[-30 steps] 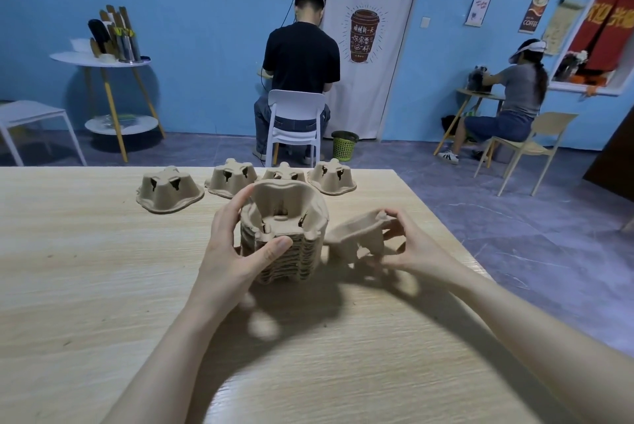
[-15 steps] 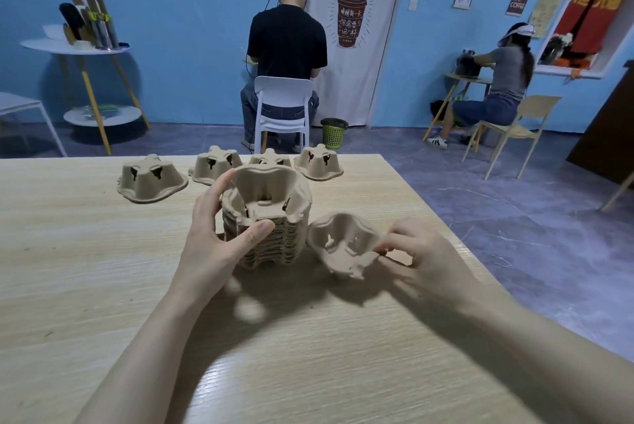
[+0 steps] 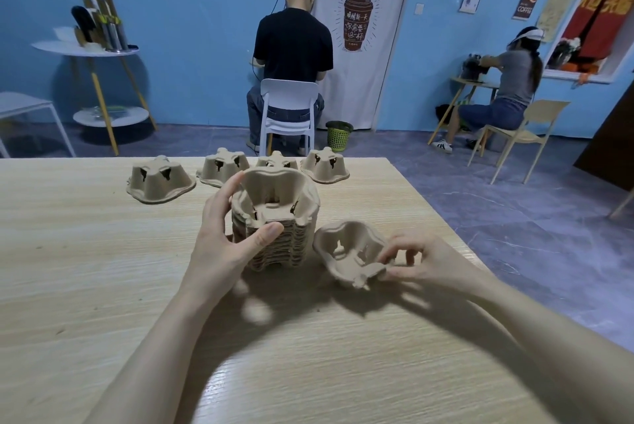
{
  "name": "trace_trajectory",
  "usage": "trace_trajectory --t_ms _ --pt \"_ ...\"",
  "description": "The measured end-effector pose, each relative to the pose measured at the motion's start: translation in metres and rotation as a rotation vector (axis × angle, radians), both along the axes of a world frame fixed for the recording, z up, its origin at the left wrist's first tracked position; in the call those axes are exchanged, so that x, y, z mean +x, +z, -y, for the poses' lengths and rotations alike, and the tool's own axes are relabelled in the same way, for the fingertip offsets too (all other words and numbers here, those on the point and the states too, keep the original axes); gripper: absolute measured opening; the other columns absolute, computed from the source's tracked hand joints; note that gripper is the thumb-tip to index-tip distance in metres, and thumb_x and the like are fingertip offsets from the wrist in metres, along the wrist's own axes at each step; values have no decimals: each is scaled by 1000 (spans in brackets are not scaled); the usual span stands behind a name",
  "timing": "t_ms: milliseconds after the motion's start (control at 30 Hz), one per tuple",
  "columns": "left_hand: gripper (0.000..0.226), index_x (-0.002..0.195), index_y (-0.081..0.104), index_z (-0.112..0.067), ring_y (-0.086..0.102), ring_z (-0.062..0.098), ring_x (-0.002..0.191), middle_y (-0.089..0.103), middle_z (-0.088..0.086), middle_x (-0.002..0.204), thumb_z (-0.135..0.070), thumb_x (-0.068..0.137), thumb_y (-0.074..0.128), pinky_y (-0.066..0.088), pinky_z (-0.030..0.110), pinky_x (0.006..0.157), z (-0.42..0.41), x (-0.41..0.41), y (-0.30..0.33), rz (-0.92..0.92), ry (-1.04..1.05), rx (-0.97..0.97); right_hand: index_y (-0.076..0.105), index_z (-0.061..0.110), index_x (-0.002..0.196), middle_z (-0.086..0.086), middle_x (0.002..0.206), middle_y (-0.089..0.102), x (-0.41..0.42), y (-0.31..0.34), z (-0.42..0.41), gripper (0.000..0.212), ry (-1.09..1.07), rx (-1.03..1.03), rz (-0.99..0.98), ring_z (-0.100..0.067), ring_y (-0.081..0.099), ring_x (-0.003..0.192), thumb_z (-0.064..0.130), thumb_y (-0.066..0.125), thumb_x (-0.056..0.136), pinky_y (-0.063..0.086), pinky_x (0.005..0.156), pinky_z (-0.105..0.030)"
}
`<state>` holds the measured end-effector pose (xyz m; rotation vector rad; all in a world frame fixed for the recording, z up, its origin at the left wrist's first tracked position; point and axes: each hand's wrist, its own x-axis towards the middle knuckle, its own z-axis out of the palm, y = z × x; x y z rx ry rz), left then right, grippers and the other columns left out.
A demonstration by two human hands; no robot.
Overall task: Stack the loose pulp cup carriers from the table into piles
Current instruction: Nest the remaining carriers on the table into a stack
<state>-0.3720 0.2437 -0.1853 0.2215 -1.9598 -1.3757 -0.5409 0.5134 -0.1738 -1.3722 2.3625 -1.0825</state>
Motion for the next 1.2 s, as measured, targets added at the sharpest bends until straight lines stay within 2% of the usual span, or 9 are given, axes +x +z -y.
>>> trace_trajectory --t_ms 133,267,333,400,533,600,867,1067,1200 --pt "76 132 39 -58 40 -22 122 43 -33 134 -46 68 77 33 5 97 0 -1 0 -1 -1 -6 72 30 73 12 71 62 -4 6 0 27 -261 -230 -19 -2 47 58 4 77 79 35 55 -15" --pt "81 133 38 -56 38 -28 117 41 -34 132 -46 68 86 34 2 95 -1 -1 0 -8 -3 5 72 21 77 5 75 64 9 45 22 8 -322 -480 -52 -3 50 61 21 79 74 37 56 -12" --pt "82 135 38 -53 39 -27 116 41 -34 130 -43 68 83 37 6 96 -2 -2 0 -12 -6 32 73 21 80 -4 81 67 24 61 38 10 -305 -549 -57 -1 51 61 16 80 74 38 58 -11" --pt "81 137 37 -50 40 -27 116 41 -33 130 -41 68 79 38 4 96 -3 -2 0 -13 -6 39 73 23 80 1 80 68 41 70 56 11 -260 -582 -47 0 52 60 18 80 72 38 58 -11" --pt "87 141 36 -46 40 -23 121 42 -29 133 -46 70 86 35 0 97 -1 -2 -1 -18 -9 35 76 20 81 20 74 68 62 71 85 16 -144 -561 -16 -2 53 62 28 79 68 38 56 -11" --pt "93 145 36 -43 40 -21 123 42 -27 135 -54 64 80 36 2 98 0 -3 -1 -22 -14 34 76 17 81 23 68 64 65 68 93 16 -146 -537 -21 -1 52 60 26 81 69 38 56 -9" --pt "95 145 32 -45 37 -25 122 40 -31 134 -65 61 70 33 -3 93 -1 -4 -1 -26 -10 54 73 16 77 19 59 56 68 51 100 11 -121 -443 -8 -3 46 56 17 83 74 33 54 -10" --pt "100 150 30 -38 34 -26 123 38 -27 138 -65 62 69 30 -4 93 0 -3 -1 -15 0 38 72 23 73 13 56 52 66 45 107 13 -136 -360 37 -5 43 55 26 84 74 35 55 -24" --pt "100 150 25 -43 33 -22 128 37 -25 142 -68 62 67 32 0 97 0 -3 -1 11 3 44 72 25 76 15 55 49 65 43 107 14 -115 -341 30 -4 41 55 32 84 72 33 55 -23"
